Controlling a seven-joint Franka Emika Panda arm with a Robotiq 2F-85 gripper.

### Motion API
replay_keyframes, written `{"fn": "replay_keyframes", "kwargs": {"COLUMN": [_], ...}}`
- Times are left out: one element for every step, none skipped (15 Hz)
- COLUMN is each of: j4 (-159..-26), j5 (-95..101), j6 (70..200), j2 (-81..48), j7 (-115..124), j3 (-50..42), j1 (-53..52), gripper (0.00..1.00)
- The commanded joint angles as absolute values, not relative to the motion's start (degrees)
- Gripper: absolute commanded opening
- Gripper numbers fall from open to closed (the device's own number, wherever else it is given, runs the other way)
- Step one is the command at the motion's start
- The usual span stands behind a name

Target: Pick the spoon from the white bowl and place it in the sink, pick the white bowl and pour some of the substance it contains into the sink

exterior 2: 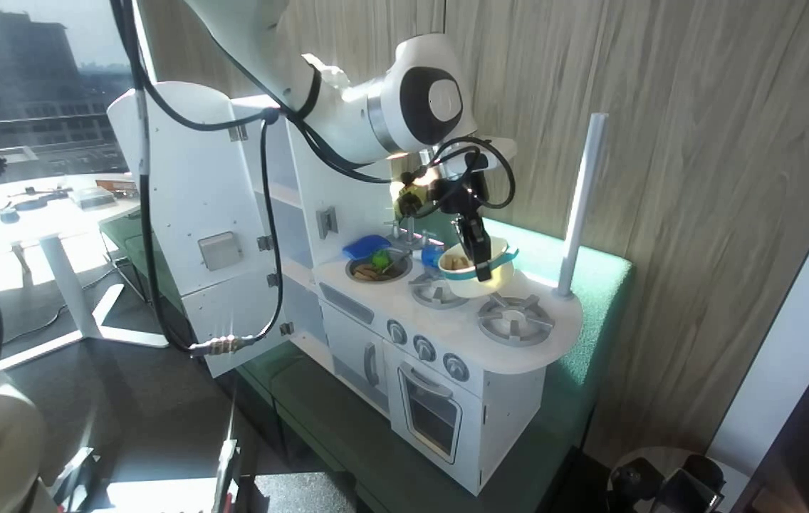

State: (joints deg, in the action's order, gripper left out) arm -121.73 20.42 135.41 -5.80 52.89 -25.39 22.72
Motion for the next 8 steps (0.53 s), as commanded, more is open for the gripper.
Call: {"fn": "replay_keyframes", "kwargs": {"j4": [-118.1, -117.6, -117.19, -116.75, -116.4, -115.99, -115.63, -115.4], "j5": [16.76, 15.57, 14.14, 12.79, 12.41, 11.33, 10.6, 9.39], "j6": [136.58, 136.9, 137.22, 137.75, 138.57, 138.7, 139.27, 139.61], "j2": [-9.57, -10.43, -11.26, -12.14, -13.07, -13.87, -14.73, -15.47], "j7": [52.13, 52.01, 51.68, 51.47, 51.99, 51.85, 52.05, 51.88], "j3": [-26.46, -26.66, -26.77, -26.87, -27.2, -27.36, -27.66, -27.83], "j1": [23.89, 24.14, 24.38, 24.58, 24.68, 24.86, 25.04, 25.3], "gripper": [0.01, 0.01, 0.01, 0.01, 0.01, 0.01, 0.01, 0.01]}}
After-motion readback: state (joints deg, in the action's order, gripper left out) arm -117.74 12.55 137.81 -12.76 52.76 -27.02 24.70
